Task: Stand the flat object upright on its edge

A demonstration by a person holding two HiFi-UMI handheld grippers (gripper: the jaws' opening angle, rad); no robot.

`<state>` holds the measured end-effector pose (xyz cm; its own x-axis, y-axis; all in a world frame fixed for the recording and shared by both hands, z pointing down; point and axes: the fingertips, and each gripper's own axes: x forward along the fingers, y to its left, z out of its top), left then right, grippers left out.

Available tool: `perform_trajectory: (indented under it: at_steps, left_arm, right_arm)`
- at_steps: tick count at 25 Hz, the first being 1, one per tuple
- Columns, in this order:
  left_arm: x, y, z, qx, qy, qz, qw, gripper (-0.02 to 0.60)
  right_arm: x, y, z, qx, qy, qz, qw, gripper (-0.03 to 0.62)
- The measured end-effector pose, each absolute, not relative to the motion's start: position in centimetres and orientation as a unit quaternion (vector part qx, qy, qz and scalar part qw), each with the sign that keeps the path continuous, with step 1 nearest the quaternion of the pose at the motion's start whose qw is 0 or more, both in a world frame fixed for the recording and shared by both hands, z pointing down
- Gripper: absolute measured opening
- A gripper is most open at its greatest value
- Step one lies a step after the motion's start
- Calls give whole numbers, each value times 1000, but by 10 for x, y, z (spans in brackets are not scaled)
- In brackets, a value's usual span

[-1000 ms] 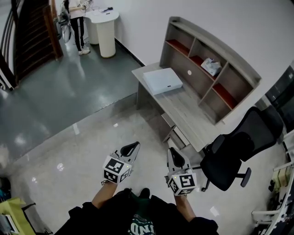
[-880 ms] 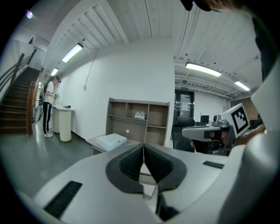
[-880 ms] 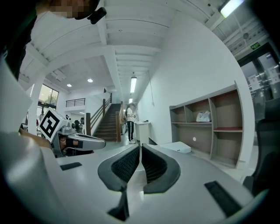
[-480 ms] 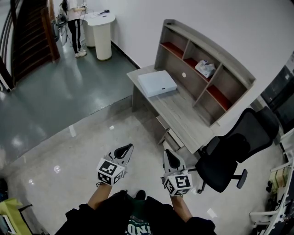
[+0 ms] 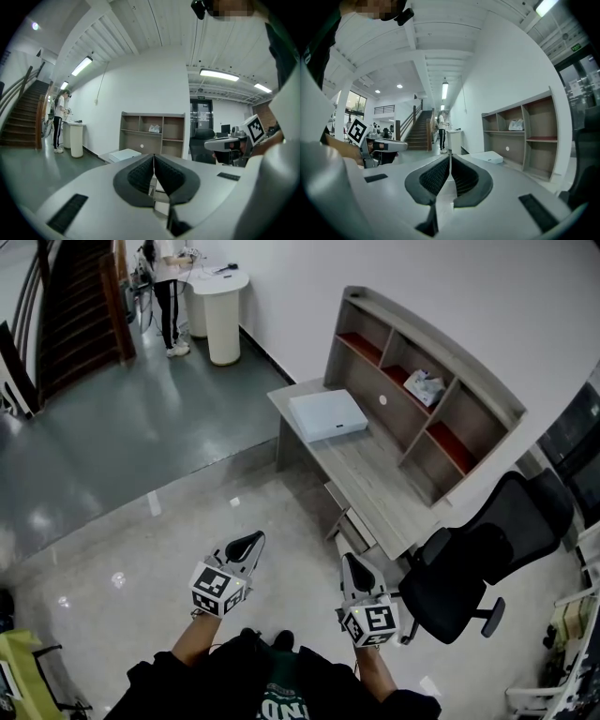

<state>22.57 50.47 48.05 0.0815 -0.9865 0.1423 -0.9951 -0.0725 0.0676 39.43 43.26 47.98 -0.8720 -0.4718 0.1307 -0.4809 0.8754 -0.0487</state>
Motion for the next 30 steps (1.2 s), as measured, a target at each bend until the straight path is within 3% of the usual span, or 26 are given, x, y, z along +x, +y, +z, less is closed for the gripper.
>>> perform_trajectory:
  at_steps: [14,30]
  left_arm:
    - [205,498,484,735,-673,25,84,15]
    - [81,386,486,764,-639,31,86,15]
  right_arm:
    - [375,413,486,230,-970,59,56,35]
    - [240,325,482,251,-964,58,70,35]
